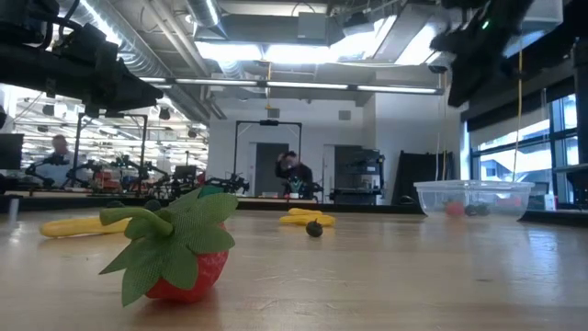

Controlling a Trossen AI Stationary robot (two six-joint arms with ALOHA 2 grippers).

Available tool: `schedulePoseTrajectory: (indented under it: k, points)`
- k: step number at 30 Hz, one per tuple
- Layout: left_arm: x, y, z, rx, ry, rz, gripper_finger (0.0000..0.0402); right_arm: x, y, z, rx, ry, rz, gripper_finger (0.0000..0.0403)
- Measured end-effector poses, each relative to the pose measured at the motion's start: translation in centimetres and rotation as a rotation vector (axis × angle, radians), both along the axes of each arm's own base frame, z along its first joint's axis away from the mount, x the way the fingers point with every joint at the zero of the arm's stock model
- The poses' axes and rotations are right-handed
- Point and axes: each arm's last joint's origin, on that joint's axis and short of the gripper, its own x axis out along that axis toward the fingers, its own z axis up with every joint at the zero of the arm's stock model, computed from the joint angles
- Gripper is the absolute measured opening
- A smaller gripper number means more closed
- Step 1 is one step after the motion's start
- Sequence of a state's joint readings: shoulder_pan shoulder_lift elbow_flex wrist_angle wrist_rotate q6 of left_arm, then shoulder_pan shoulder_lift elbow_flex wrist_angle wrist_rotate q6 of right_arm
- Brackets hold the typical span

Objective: Pick and placing Produce into tupperware
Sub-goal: Put the blueberry into the transparent bin

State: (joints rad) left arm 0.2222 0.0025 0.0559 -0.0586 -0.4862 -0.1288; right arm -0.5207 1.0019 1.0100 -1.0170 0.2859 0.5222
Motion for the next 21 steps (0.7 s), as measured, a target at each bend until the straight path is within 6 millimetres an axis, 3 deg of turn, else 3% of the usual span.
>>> schedulePoseTrajectory:
  k: [6, 12, 21]
  points:
    - [0.0, 0.0, 0.0, 0.000, 0.000, 0.000, 0.0179, 1.0, -4.4, -3.2, 0.148, 0.140, -0.057, 0.0048]
    - [0.0, 0.0, 0.0, 0.000, 0.000, 0.000, 0.0179, 1.0, -8.1, -5.9, 0.271, 0.166, -0.108, 0.0048]
    - [0.0, 0.0, 0.0, 0.000, 0.000, 0.000, 0.0179, 0.6, -11.5, -9.3, 0.402, 0.195, -0.184, 0.0048]
